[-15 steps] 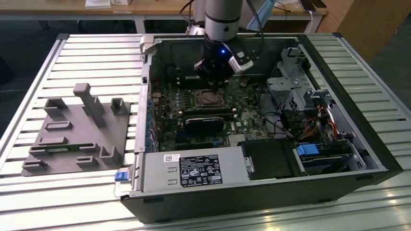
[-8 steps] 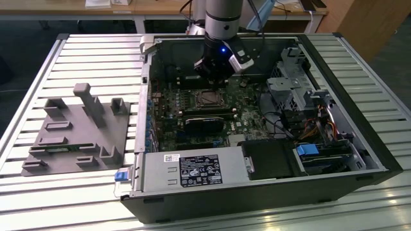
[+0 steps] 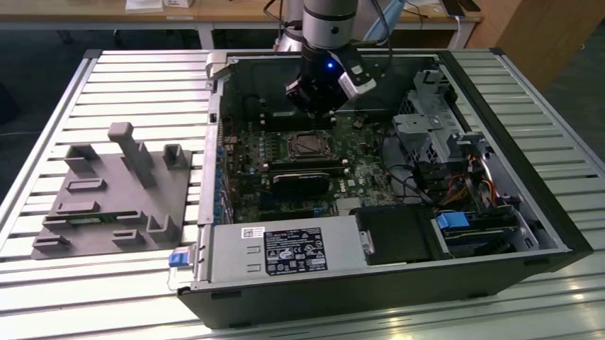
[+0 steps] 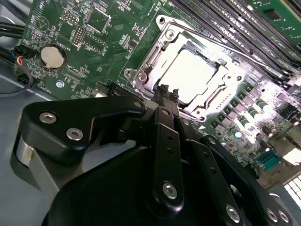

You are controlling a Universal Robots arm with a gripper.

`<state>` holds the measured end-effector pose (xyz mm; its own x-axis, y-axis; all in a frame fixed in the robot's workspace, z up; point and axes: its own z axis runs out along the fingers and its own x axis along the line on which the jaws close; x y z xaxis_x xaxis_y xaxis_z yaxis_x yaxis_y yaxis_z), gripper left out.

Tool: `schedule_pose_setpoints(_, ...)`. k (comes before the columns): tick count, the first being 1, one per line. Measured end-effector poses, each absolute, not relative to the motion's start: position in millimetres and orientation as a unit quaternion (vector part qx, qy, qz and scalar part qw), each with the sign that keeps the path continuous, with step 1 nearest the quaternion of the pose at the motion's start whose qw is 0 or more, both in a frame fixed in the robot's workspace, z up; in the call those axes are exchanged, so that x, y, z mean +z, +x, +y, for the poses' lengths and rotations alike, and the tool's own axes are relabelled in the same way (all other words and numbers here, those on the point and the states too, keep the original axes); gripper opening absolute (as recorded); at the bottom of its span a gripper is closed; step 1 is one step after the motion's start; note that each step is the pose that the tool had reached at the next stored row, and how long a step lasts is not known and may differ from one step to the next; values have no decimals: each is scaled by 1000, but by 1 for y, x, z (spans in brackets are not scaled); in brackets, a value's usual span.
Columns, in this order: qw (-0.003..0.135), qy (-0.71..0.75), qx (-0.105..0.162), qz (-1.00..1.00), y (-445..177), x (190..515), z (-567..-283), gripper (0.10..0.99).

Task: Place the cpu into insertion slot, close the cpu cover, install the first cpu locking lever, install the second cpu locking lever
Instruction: 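Install the second cpu locking lever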

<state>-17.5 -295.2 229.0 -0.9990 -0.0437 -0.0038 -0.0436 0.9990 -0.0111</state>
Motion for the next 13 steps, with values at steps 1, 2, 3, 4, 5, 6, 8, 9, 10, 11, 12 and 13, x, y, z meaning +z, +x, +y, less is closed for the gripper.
schedule_pose_setpoints(1, 2, -22, -5, 1000, -18, 229, -296, 106)
schedule_pose_setpoints(2, 2, -22, -6, 1000, -18, 229, -297, 106)
schedule_pose_setpoints(3, 2, -22, -6, 1000, -18, 229, -298, 106)
schedule_pose_setpoints(4, 2, -22, -6, 1000, -18, 229, -300, 106)
schedule_pose_setpoints(5, 2, -22, -5, 1000, -18, 229, -302, 106)
schedule_pose_setpoints(6, 2, -22, -5, 1000, -18, 229, -305, 106)
schedule_pose_setpoints(8, 2, -22, -5, 1000, -18, 229, -308, 106)
schedule_pose_setpoints(9, 2, -22, -5, 1000, -18, 229, -310, 106)
schedule_pose_setpoints(10, 2, -22, -5, 1000, -18, 229, -312, 106)
schedule_pose_setpoints(11, 2, -22, -6, 1000, -18, 229, -315, 106)
schedule_pose_setpoints(12, 2, -22, -5, 1000, -18, 229, -317, 106)
schedule_pose_setpoints(13, 2, -22, -5, 1000, -18, 229, -320, 106)
